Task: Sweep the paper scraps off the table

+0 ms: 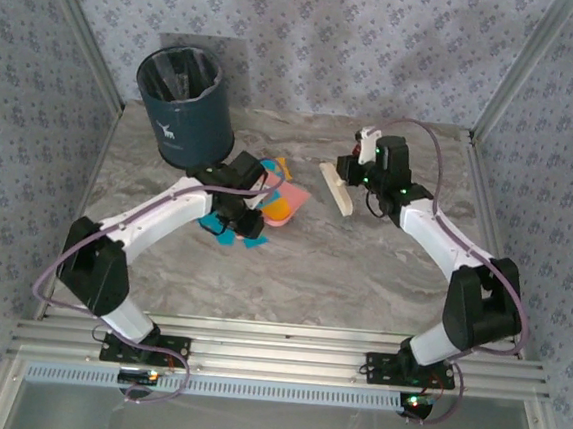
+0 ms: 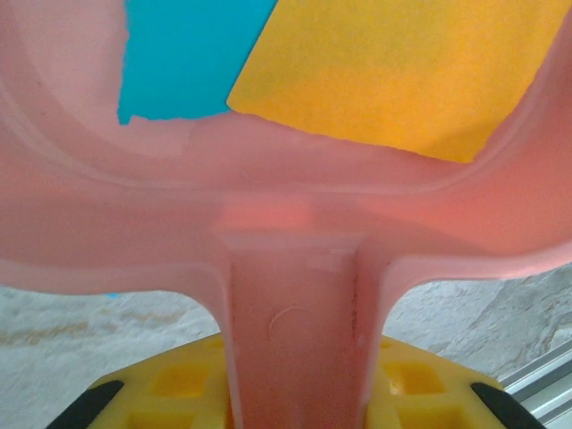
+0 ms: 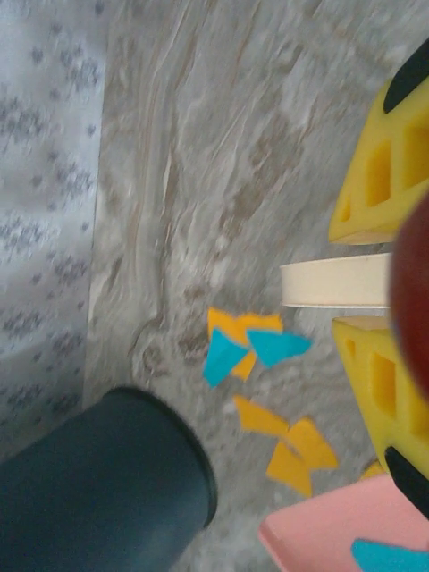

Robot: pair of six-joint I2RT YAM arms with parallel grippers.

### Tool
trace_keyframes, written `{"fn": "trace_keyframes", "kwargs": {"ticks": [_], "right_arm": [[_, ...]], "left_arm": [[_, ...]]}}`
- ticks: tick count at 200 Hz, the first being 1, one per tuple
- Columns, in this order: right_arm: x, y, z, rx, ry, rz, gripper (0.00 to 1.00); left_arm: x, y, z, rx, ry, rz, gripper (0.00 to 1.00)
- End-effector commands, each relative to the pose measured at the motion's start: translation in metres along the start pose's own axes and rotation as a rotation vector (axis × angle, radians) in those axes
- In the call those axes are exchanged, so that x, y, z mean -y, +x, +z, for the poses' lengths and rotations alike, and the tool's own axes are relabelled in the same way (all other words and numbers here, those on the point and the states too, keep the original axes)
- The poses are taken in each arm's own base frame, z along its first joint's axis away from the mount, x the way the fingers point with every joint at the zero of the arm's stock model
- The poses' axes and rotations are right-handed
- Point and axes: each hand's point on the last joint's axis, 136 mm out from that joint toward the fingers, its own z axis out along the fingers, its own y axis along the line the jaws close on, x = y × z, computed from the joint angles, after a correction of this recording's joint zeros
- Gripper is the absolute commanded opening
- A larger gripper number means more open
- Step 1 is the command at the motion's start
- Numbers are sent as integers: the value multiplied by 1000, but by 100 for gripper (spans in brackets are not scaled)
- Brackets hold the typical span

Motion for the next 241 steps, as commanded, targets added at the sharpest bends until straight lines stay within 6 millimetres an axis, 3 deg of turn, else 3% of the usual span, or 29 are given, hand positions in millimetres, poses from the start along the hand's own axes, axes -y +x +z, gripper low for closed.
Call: {"fn": "trace_keyframes", "kwargs": {"ticks": [1,73,141,192,241], "right_arm": [[-32,-22,7,24,-125,102,0],[-88,1,43,-77,-356,373,0],[-134,24,95,-158,-451,478,0],[-122,56,125,-168,-373,500,0],[-89,85,122,-200,-240,454,0]], "left_arm": [[-17,14,-21,17,-28,-53,0],[-70,44,-58,85,-74,-212,0],[-74,49,-59,88,-67,-236,0],[-72,51,-54,71,-52,-239,0],[-68,51,-50,53,-26,-234,0]]}}
